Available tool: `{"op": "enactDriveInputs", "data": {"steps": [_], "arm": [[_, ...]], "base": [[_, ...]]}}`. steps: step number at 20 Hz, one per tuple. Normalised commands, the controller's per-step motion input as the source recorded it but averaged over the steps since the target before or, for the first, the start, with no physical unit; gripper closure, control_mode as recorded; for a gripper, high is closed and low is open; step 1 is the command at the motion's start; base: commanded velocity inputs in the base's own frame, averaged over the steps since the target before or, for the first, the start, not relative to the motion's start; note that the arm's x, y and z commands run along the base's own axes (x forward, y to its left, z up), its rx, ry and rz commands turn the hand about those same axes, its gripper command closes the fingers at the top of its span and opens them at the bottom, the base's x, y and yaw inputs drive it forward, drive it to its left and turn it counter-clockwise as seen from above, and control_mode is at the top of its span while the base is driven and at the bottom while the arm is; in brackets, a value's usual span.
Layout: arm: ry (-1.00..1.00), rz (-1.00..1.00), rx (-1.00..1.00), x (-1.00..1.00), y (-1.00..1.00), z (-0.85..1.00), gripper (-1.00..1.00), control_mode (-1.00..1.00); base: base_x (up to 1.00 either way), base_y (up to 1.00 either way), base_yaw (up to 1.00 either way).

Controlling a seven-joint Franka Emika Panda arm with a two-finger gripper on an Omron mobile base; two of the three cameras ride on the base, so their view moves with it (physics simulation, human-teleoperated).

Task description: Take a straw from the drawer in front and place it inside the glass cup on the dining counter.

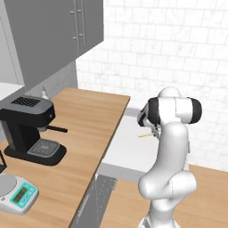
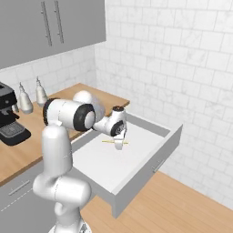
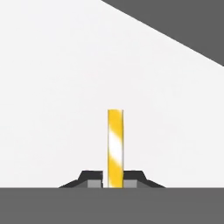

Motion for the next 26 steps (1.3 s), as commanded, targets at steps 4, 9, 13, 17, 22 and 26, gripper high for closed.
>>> {"op": "enactDriveInputs", "data": {"steps": [4,9,13,17,22,26], "arm": [[-0.01,0.08,0.0,-0.04,0.0,1.0,1.0,-1.0],[0.0,0.2,-0.05,-0.09,0.0,1.0,1.0,-1.0],[-0.03,0.34,-0.16,-0.27,0.0,1.0,1.0,-1.0],[-0.13,0.43,-0.27,-0.49,0.0,1.0,1.0,-1.0],[-0.19,0.46,-0.26,-0.58,0.06,1.0,1.0,-1.0],[-0.17,0.41,-0.16,-0.57,0.14,0.8,1.0,-1.0]], "base": [[0.0,0.0,0.0],[0.0,0.0,0.0],[0.0,0.0,0.0],[0.0,0.0,0.0],[0.0,0.0,0.0],[0.0,0.0,0.0]]}}
